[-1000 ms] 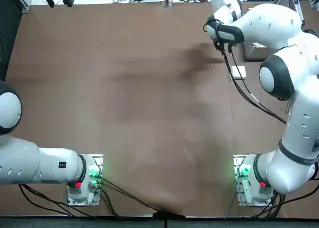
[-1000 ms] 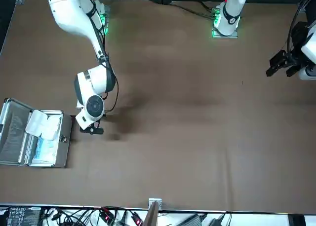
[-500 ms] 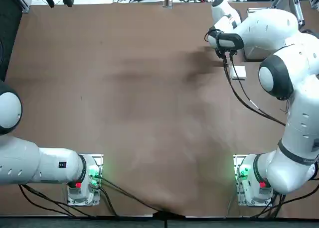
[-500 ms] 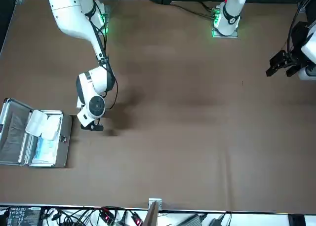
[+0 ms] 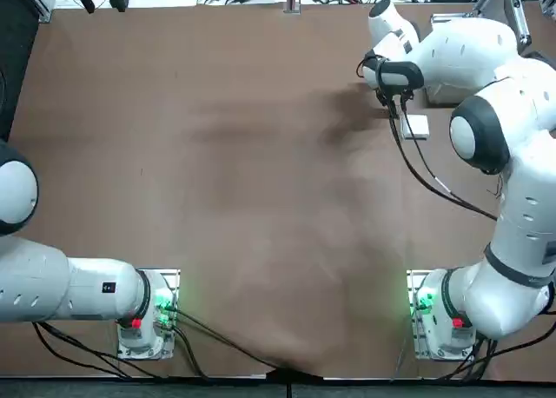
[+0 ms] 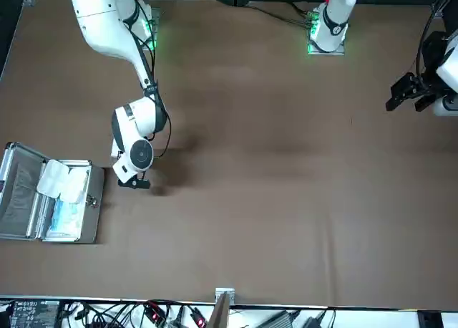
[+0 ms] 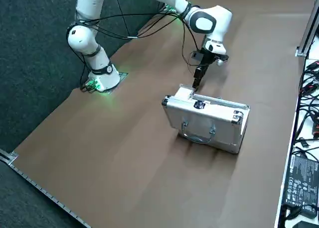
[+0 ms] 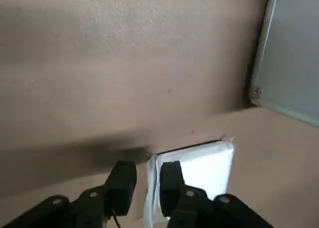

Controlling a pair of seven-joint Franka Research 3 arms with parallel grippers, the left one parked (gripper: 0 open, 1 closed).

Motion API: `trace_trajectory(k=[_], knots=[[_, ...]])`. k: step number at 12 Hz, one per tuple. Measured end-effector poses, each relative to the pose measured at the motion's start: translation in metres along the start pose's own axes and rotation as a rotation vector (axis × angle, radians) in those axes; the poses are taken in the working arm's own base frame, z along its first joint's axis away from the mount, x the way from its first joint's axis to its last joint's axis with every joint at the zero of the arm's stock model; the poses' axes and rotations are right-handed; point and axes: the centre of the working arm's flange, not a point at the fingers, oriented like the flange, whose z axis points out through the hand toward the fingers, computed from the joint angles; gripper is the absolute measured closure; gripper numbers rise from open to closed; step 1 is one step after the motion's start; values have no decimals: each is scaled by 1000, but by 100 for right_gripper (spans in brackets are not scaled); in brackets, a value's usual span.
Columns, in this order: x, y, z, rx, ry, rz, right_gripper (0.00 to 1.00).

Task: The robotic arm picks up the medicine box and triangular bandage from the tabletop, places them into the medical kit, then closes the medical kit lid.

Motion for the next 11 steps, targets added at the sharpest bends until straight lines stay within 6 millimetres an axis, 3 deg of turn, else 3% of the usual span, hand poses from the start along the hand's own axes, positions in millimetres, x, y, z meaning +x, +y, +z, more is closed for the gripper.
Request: trace_trajectory(k=[11], knots=[[-1,-4,12,-11,-17,-6,71]])
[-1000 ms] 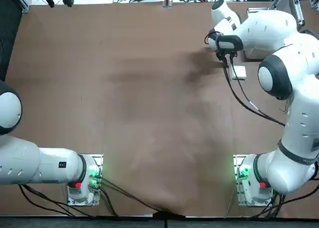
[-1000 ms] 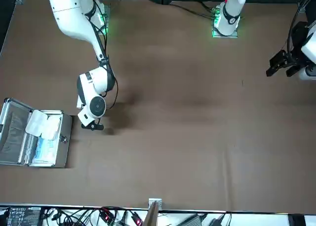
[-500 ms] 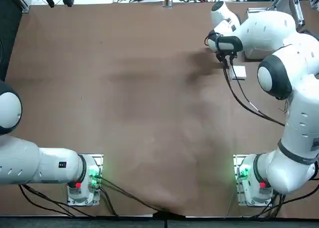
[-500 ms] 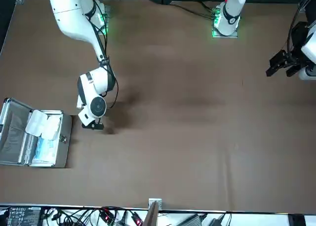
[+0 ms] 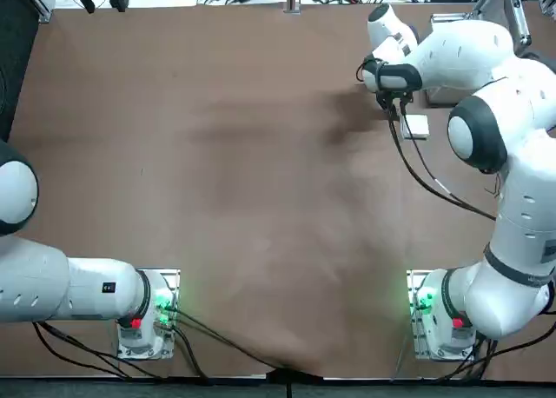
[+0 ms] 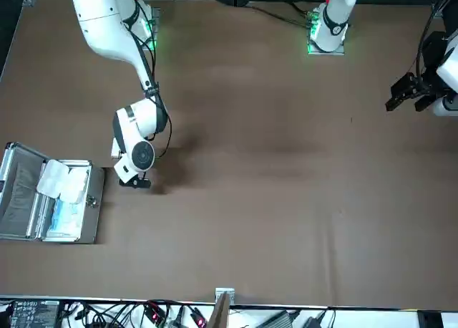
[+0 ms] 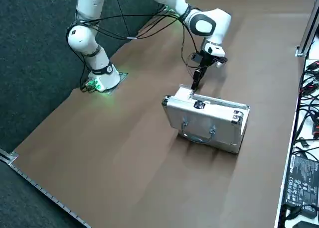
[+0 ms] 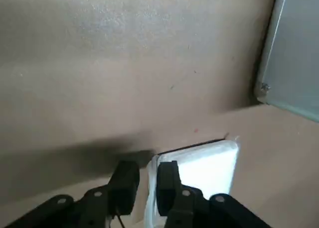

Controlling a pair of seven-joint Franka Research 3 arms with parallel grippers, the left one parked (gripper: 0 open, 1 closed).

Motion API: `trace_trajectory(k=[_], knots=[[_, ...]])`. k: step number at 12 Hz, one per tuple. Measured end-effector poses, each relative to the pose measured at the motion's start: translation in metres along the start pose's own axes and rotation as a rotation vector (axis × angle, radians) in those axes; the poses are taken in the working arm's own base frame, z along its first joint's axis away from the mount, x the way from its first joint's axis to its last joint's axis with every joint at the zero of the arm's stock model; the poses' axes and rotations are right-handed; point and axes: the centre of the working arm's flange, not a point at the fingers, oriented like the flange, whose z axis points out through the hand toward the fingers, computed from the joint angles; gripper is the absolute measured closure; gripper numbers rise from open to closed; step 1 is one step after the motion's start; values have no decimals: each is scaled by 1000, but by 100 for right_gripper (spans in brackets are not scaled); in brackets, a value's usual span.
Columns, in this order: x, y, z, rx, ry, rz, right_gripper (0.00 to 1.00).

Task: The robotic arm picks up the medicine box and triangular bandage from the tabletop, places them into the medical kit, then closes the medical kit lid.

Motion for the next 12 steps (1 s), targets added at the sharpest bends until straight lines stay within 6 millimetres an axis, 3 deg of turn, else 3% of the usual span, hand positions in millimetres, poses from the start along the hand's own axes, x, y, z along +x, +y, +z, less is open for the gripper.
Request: trace_trajectory(k=[8,11,12], knots=[[0,-1,5,-9,-11,-2,81],[0,1,4,-15,-19,0,99],[1,2,1,-14,-16,2,99]])
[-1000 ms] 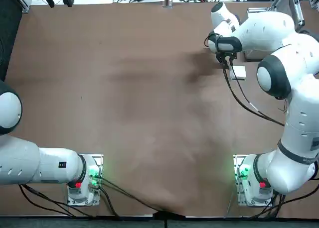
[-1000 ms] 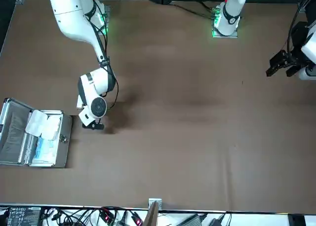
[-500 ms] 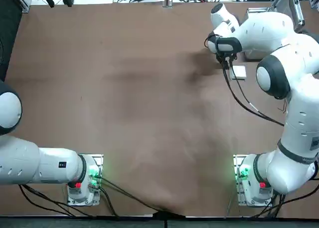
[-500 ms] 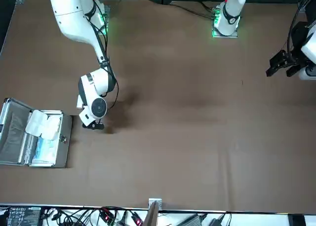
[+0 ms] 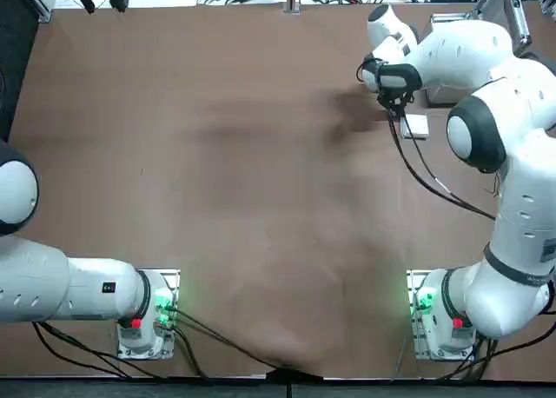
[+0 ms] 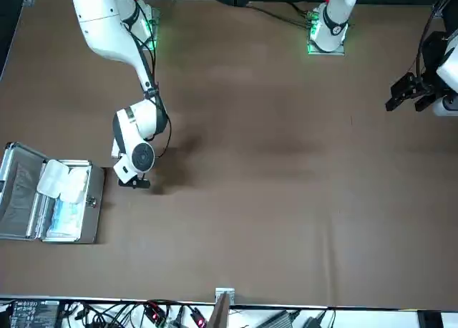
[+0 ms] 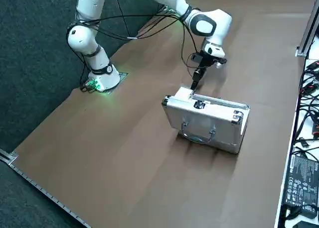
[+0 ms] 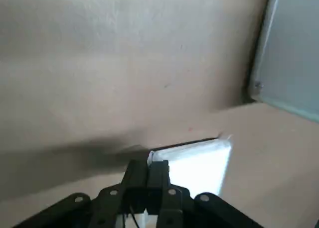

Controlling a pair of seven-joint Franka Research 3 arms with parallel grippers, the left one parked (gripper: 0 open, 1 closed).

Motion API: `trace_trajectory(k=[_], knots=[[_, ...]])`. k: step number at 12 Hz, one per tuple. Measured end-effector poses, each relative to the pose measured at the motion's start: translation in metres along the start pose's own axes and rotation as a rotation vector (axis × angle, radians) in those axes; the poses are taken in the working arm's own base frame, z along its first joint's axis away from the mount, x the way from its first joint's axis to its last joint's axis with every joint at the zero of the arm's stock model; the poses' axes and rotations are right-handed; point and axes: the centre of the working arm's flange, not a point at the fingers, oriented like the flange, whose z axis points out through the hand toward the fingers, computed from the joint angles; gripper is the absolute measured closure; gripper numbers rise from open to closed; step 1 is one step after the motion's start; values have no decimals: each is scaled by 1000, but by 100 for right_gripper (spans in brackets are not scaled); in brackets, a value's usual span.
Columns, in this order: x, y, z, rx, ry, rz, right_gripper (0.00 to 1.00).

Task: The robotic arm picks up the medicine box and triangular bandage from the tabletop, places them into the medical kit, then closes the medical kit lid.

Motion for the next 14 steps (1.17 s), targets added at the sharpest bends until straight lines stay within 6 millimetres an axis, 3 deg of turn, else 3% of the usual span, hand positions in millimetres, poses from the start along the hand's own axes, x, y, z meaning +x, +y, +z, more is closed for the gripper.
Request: trace_trajectory(k=[1,6,10,14], knots=[[2,1,-5,1,5,4,99],[14,34,-95,22,62,66,99],[12,77,-166,75,148,127,99],[18,139,-208,116,224,224,99]])
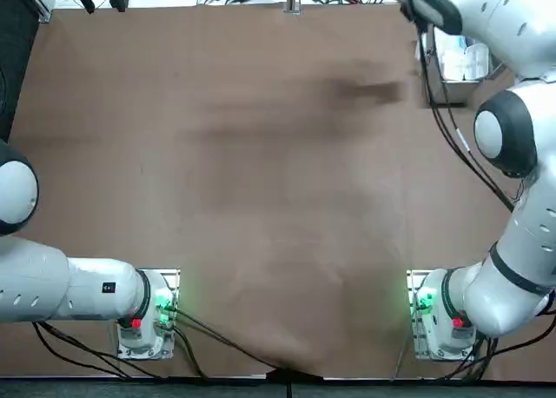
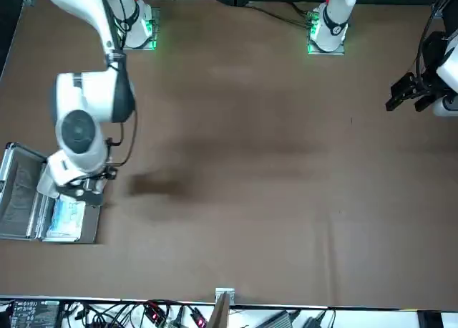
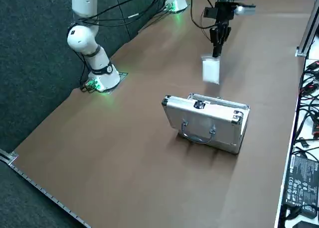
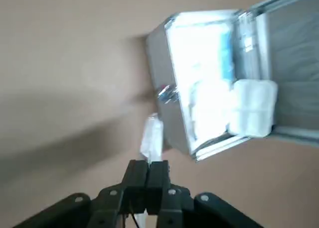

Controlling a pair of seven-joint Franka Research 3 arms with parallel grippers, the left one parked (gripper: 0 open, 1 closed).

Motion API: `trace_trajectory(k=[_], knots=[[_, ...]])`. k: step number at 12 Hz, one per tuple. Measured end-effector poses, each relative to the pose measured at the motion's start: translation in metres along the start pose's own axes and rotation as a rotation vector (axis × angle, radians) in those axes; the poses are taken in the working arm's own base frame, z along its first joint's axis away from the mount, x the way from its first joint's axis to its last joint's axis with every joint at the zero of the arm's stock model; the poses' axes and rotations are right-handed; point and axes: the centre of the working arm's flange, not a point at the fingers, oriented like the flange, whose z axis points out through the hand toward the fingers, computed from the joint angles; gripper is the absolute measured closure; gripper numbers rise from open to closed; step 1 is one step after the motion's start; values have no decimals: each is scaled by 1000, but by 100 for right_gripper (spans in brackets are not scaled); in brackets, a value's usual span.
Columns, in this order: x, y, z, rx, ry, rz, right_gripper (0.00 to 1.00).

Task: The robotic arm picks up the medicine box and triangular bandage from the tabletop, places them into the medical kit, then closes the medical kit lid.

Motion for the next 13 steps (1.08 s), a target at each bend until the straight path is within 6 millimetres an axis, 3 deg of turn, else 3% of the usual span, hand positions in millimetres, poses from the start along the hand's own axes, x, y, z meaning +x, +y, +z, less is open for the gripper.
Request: trace_trajectory(k=[4,6,9,13], knots=[[47,89,-20,45,88,89,99],[71,142,-14,62,157,70,99],[88,169,10,59,193,44,99],[102,185,55,42,182,35,99]])
